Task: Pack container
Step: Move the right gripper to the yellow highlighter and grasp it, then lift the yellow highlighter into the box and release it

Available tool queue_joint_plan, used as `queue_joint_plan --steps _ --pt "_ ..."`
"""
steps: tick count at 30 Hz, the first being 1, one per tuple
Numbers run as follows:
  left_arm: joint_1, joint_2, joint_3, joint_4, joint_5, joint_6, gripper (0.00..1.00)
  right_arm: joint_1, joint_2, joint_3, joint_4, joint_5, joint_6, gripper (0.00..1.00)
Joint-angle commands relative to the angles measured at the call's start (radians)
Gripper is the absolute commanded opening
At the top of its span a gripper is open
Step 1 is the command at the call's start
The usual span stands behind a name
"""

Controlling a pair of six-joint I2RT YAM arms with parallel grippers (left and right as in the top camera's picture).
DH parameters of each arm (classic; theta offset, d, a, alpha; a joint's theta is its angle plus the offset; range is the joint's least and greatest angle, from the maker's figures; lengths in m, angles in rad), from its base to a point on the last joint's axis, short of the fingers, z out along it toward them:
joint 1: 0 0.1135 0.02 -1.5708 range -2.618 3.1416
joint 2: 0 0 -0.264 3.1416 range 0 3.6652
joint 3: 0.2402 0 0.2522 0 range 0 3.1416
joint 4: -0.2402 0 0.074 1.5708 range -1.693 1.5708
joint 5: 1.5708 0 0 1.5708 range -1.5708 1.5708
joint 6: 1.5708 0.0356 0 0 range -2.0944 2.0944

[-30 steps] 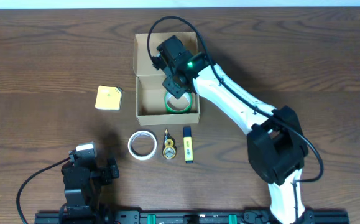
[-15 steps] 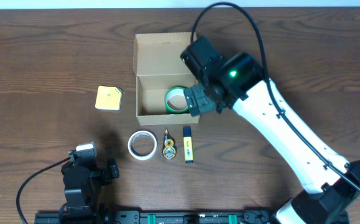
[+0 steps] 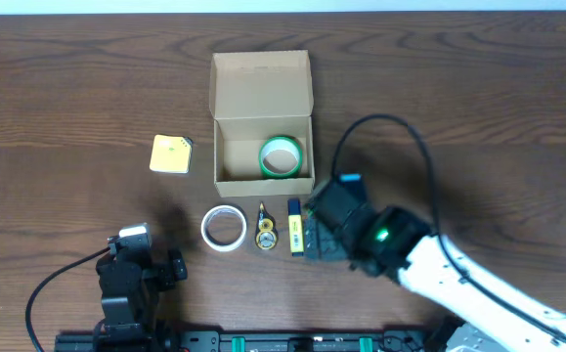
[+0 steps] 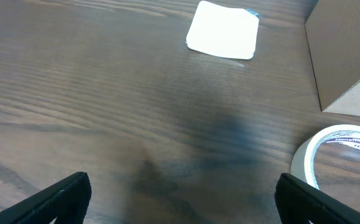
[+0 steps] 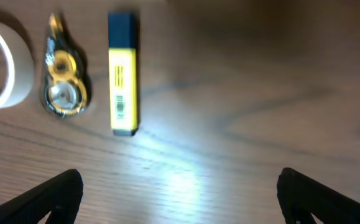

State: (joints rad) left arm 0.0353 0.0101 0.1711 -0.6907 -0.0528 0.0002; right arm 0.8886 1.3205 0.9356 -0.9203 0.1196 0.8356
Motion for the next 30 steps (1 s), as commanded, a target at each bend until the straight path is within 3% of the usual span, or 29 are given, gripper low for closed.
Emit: queue_joint_plan --steps 1,11,23,27,30 --pt "-0.001 -0.006 -0.011 -0.001 -0.007 0.008 0.95 0.053 0.042 -0.016 0.033 0.02 0.222 0.99" --pt "-0.001 -0.006 -0.011 -0.001 -0.006 0.008 0.95 0.08 0.274 -0.014 0.194 0.041 0.309 0.98" --pt "-0.001 -0.006 -0.011 -0.001 -0.007 0.008 0.95 0.079 0.399 -0.014 0.316 0.042 0.312 0.93" --pt "-0.001 -0.006 -0.011 -0.001 -0.007 0.008 0.95 0.079 0.402 -0.014 0.319 0.042 0.311 0.79" --pt "-0.001 -0.006 -0.011 -0.001 -0.006 0.008 0.95 0.079 0.407 -0.014 0.319 0.05 0.291 0.63"
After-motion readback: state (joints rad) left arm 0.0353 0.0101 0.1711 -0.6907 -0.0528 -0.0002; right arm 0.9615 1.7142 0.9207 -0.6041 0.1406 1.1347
